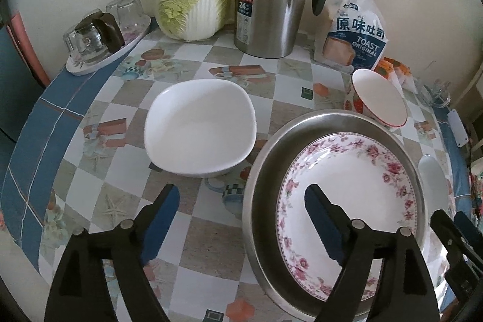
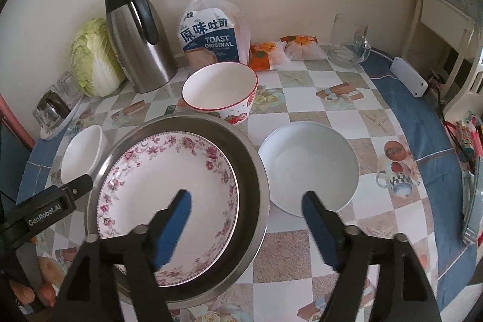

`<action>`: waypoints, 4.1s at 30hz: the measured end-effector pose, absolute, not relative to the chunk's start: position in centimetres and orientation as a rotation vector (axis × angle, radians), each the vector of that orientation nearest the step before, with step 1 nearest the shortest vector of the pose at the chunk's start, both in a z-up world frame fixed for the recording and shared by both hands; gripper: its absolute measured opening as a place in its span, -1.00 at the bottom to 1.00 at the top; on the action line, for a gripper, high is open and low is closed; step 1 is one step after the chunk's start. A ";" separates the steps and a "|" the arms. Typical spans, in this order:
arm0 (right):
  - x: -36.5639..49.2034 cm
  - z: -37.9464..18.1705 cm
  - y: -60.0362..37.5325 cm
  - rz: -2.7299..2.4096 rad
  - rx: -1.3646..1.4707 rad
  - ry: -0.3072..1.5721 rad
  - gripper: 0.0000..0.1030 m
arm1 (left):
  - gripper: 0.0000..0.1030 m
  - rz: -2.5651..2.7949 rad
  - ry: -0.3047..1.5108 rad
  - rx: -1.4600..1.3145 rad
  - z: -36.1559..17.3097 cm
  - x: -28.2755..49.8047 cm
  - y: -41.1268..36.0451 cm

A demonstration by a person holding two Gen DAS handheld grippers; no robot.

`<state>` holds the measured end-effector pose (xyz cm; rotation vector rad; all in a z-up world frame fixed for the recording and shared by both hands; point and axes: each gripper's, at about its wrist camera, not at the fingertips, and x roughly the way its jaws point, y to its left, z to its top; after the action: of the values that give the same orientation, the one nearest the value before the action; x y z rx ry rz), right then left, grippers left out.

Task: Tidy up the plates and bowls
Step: 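Open both grippers to release the plate rim and back away, then move both grippers to the rim of the red-rimmed white bowl, then close both grippers on the red-rimmed bowl rim and lift it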

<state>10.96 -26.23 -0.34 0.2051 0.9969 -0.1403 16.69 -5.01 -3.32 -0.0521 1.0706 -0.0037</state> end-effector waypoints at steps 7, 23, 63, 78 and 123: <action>11.0 -0.5 -26.1 -0.142 0.206 0.993 0.86 | 0.83 0.028 1.085 -0.071 -3.5 16.8 -4.4; 11.0 -0.5 -26.0 -0.138 0.198 0.988 1.00 | 0.84 0.033 1.068 -0.073 -3.5 16.7 -4.3; 18.5 0.7 -27.4 -0.147 0.115 1.008 1.00 | 0.84 -0.161 1.054 0.036 -0.1 25.5 -10.3; 25.5 -1.1 -31.5 -0.092 0.229 1.098 1.00 | 0.84 -0.291 1.155 0.035 -1.3 32.4 -13.6; 32.1 -10.3 -30.1 0.005 0.184 1.325 -0.40 | -0.78 -0.345 1.374 0.092 -11.5 36.5 -21.8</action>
<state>32.10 -30.10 -10.34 0.1838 1.3246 0.0047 36.50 -21.82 -11.53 0.0920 1.3742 -0.3450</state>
